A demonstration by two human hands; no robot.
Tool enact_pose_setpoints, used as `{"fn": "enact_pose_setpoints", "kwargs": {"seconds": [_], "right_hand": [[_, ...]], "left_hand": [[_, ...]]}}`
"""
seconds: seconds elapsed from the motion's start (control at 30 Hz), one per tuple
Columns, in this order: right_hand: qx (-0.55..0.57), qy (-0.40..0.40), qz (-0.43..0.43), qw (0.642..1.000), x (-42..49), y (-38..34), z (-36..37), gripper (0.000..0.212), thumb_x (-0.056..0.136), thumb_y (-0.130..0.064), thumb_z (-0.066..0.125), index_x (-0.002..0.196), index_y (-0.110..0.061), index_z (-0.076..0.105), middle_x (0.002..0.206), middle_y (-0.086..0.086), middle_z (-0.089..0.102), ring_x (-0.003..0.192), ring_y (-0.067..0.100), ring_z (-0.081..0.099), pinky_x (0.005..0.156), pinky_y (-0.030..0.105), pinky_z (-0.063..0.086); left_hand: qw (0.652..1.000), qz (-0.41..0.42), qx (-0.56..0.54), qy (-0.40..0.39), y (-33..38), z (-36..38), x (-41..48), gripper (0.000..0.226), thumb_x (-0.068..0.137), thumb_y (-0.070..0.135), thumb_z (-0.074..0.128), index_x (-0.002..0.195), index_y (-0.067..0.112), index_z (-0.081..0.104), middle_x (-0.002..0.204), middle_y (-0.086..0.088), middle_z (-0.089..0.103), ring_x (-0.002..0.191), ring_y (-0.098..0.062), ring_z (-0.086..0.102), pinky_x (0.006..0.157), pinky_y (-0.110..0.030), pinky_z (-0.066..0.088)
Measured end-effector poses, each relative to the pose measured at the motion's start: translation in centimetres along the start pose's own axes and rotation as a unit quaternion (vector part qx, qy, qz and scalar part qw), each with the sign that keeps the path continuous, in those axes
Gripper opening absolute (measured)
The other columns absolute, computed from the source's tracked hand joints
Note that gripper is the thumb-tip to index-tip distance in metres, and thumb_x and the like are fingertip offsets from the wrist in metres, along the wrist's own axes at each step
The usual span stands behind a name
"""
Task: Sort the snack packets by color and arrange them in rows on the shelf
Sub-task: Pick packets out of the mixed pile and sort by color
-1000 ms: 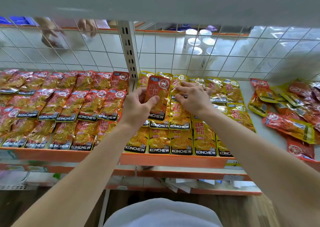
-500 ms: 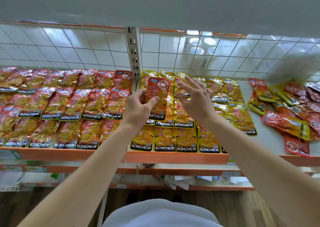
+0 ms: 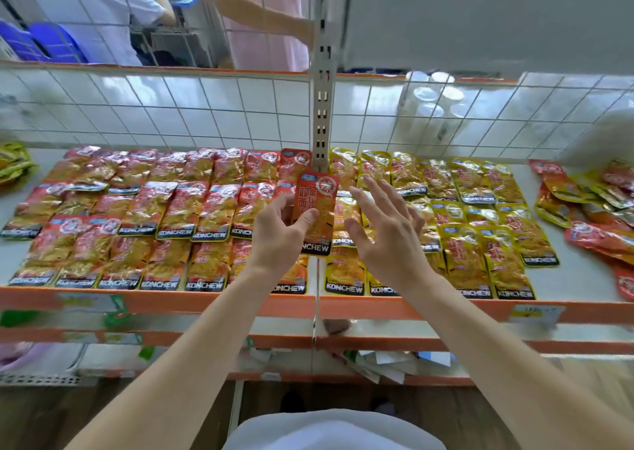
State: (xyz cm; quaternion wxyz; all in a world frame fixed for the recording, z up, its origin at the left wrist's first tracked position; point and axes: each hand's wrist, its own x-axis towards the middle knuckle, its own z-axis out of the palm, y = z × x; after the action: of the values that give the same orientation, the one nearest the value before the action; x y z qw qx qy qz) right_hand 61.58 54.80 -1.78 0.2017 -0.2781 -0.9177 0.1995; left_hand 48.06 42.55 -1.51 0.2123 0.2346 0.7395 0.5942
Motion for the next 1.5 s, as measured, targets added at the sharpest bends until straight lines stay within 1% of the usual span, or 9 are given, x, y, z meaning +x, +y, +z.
{"fn": "enact_pose_setpoints", "kwargs": {"seconds": [0.13,0.33,0.47,0.57,0.67,0.93,1.17,1.4,1.5], "right_hand": [[0.005,0.002,0.001,1.0,-1.3,-1.7,1.2,0.055,0.095,-0.049,0.045,0.148,-0.034,0.044,0.163,-0.009,0.025,0.152,0.012,0.011,0.113,0.039,0.002],[0.006,-0.003,-0.007,1.0,-3.0,-3.4,1.8,0.056,0.094,-0.051,0.041,0.147,-0.033,0.045,0.163,-0.01,0.025,0.152,0.013,0.01,0.114,0.049,0.009],[0.023,-0.018,-0.025,0.999,-3.4,-4.8,1.0,0.056,0.095,-0.049,0.041,0.148,-0.032,0.043,0.163,-0.008,0.025,0.152,0.013,0.011,0.115,0.052,0.008],[0.029,-0.03,-0.042,0.998,-3.8,-5.7,0.7,0.055,0.096,-0.05,0.04,0.148,-0.033,0.043,0.163,-0.008,0.024,0.153,0.015,0.01,0.115,0.049,0.006],[0.042,-0.049,-0.055,0.996,-4.2,-6.8,0.7,0.057,0.095,-0.05,0.04,0.148,-0.031,0.043,0.164,-0.007,0.023,0.153,0.015,0.01,0.113,0.041,0.004],[0.075,-0.083,-0.104,0.988,-5.1,-10.7,2.2,0.058,0.094,-0.052,0.041,0.149,-0.034,0.042,0.164,-0.01,0.02,0.153,0.014,0.008,0.114,0.046,0.005],[0.071,-0.066,-0.13,0.987,-2.9,-14.4,3.7,0.054,0.098,-0.05,0.048,0.15,-0.036,0.04,0.164,-0.011,0.02,0.152,0.012,0.007,0.116,0.047,0.006],[0.067,-0.058,-0.111,0.99,1.6,-18.3,7.5,0.054,0.1,-0.043,0.052,0.152,-0.034,0.038,0.165,-0.012,0.015,0.153,0.012,0.003,0.119,0.056,-0.001],[0.053,-0.04,-0.083,0.994,3.2,-19.9,9.8,0.055,0.099,-0.042,0.053,0.151,-0.032,0.038,0.165,-0.01,0.016,0.152,0.011,0.004,0.119,0.054,0.003]], "left_hand": [[1.0,0.001,0.013,0.011,-1.1,-2.0,-1.1,0.023,0.092,0.023,0.073,0.113,0.017,0.068,0.102,0.003,0.075,0.094,-0.015,0.072,0.088,-0.041,0.06],[0.999,-0.013,-0.012,0.039,-1.5,-3.6,-3.0,0.02,0.093,0.023,0.072,0.112,0.018,0.067,0.103,0.001,0.075,0.095,-0.016,0.072,0.087,-0.041,0.06],[0.996,-0.008,-0.018,0.088,-0.6,-4.7,-4.5,0.017,0.093,0.022,0.072,0.098,0.034,0.062,0.098,0.006,0.073,0.093,-0.014,0.071,0.081,-0.028,0.059],[0.994,-0.018,-0.014,0.11,-0.2,-5.8,-5.7,0.016,0.093,0.022,0.072,0.098,0.033,0.062,0.096,0.007,0.073,0.091,-0.012,0.071,0.076,-0.021,0.057],[0.992,-0.026,-0.014,0.123,-0.1,-7.2,-7.2,0.014,0.093,0.022,0.072,0.099,0.032,0.064,0.098,0.005,0.074,0.093,-0.016,0.072,0.08,-0.028,0.058],[0.983,-0.033,0.026,0.18,-0.4,-11.7,-10.8,0.018,0.093,0.023,0.071,0.093,0.039,0.061,0.095,0.009,0.072,0.09,-0.01,0.069,0.083,-0.026,0.056],[0.979,-0.022,0.006,0.205,-0.7,-15.9,-9.2,0.014,0.093,0.022,0.071,0.103,0.029,0.064,0.098,0.001,0.075,0.09,-0.018,0.073,0.082,-0.039,0.061],[0.984,-0.014,0.002,0.177,-2.3,-21.8,-3.8,0.017,0.094,0.021,0.071,0.097,0.035,0.063,0.096,0.003,0.075,0.09,-0.017,0.073,0.082,-0.033,0.059],[0.987,-0.035,-0.02,0.153,-2.9,-25.3,-0.5,0.013,0.094,0.022,0.071,0.105,0.028,0.067,0.095,0.005,0.074,0.09,-0.017,0.073,0.076,-0.026,0.057]]}}
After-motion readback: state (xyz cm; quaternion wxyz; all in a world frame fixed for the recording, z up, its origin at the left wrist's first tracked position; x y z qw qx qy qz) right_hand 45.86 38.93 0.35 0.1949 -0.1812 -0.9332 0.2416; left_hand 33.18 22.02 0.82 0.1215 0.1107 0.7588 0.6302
